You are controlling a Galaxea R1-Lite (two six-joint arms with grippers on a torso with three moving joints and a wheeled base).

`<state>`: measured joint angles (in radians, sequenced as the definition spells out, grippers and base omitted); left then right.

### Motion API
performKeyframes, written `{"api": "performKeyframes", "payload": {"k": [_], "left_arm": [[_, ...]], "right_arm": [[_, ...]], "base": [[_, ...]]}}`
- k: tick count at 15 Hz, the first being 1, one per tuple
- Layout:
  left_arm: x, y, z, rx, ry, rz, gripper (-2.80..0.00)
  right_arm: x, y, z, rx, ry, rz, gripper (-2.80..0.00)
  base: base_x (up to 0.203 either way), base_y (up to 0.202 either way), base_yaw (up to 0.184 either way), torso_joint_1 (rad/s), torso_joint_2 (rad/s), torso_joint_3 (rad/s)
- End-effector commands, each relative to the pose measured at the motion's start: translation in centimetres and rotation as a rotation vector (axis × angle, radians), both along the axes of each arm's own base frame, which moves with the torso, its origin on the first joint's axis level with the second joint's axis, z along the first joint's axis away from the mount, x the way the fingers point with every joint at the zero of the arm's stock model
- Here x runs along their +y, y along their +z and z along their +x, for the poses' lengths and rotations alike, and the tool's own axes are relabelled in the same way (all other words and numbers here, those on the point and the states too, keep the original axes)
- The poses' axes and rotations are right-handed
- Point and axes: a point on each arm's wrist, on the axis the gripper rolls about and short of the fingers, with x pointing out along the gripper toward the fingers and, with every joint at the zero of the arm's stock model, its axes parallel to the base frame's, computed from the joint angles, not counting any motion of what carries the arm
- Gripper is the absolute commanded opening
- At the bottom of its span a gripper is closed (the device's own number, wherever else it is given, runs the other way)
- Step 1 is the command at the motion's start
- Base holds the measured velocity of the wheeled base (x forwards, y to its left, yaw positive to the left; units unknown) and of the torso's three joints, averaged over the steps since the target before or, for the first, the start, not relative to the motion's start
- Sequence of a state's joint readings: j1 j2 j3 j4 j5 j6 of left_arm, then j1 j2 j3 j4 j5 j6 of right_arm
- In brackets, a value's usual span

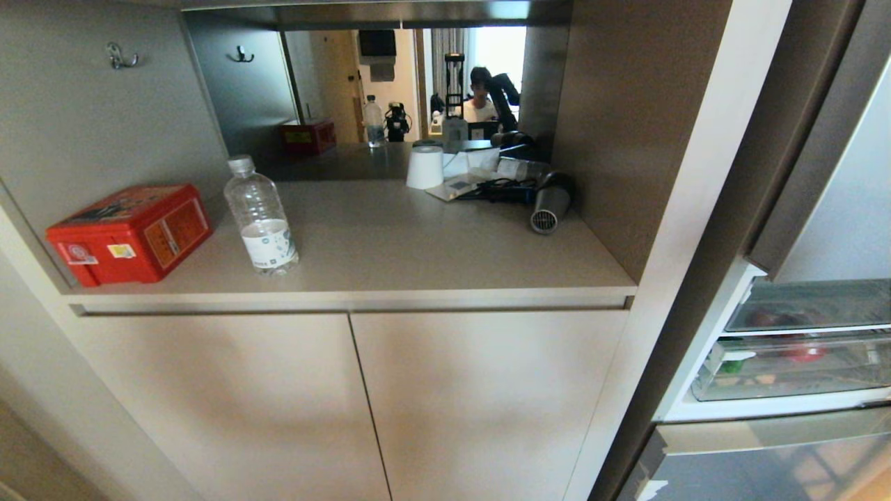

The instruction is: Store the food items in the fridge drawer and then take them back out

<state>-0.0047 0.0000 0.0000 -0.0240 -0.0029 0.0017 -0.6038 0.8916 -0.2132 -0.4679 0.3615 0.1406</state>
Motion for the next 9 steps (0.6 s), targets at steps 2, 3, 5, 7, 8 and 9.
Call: {"api": "performKeyframes", "payload": {"k": [2,3,5,7,8,9], "left_arm": [[0.0,-0.3,0.1,0.01,0.0,0.0,-2.8],[0.0,-0.3,0.1,0.01,0.0,0.0,-2.8],[0.0,-0.3,0.1,0.01,0.0,0.0,-2.8],[0.0,-0.3,0.1,0.01,0.0,0.0,-2.8],[0.0,-0.3,0.1,0.01,0.0,0.0,-2.8],[0.0,-0.3,0.1,0.01,0.0,0.0,-2.8]], "right_arm": [[3.6,-1.1,-2.4,-0.081,0.162,-0.103,-2.8],[4.2,-1.8,-3.9,-0.124,0.192,-0.134,-2.8],[4.6,-3.7,-6.7,-0.162,0.221,-0.184,-2.8],[4.7,-5.9,-8.5,-0.136,0.25,-0.245,-2.8],[4.7,-6.8,-9.3,-0.14,0.262,-0.267,-2.8],[4.7,-7.6,-9.9,-0.148,0.27,-0.282,-2.8]], "base": [[0.0,0.0,0.0,0.0,0.0,0.0],[0.0,0.0,0.0,0.0,0.0,0.0],[0.0,0.0,0.0,0.0,0.0,0.0],[0.0,0.0,0.0,0.0,0.0,0.0],[0.0,0.0,0.0,0.0,0.0,0.0],[0.0,0.0,0.0,0.0,0.0,0.0]]}}
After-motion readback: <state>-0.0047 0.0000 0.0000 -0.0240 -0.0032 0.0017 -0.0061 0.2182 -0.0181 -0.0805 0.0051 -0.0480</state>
